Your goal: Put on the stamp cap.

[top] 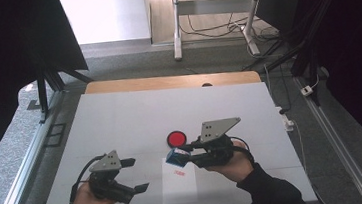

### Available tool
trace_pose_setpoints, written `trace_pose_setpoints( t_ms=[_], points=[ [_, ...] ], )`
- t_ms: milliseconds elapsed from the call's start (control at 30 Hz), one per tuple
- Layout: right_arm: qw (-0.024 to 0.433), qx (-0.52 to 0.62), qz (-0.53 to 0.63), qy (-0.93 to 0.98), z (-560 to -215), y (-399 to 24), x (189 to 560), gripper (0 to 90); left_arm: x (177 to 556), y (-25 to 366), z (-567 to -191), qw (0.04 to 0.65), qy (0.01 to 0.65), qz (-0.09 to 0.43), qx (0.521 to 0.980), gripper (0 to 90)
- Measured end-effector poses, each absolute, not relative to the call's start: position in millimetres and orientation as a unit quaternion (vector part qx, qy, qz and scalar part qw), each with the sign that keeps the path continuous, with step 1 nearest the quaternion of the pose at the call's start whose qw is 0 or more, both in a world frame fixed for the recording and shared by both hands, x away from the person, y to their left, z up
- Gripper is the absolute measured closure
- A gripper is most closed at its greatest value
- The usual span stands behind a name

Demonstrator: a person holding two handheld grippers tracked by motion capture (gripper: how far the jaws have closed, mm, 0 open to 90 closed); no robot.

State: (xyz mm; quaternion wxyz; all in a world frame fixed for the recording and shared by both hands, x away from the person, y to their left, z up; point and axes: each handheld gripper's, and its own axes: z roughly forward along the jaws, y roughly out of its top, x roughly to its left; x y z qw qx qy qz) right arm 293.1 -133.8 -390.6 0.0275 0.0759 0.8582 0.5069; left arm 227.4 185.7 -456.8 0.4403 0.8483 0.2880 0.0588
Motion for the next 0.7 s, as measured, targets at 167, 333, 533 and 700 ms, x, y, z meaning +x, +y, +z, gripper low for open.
trace_pose_setpoints(
  t_ms=[167, 333, 533, 700],
  points=[
    [0.031, 0.086, 0.502, 0.86, -392, -135, 295, 71.4, 217, 201, -461, 0.428, 0.323, 0.07, 0.841, 5.4],
    [0.036, 0.096, 0.496, 0.862, -394, -136, 297, 71.4, 208, 215, -465, 0.429, 0.354, 0.079, 0.828, 2.6],
    [0.041, 0.106, 0.492, 0.863, -397, -138, 302, 71.4, 200, 226, -469, 0.425, 0.378, 0.088, 0.818, 0.8],
    [0.049, 0.116, 0.486, 0.865, -399, -142, 305, 71.4, 194, 233, -471, 0.421, 0.391, 0.093, 0.813, 0.2]
  ],
)
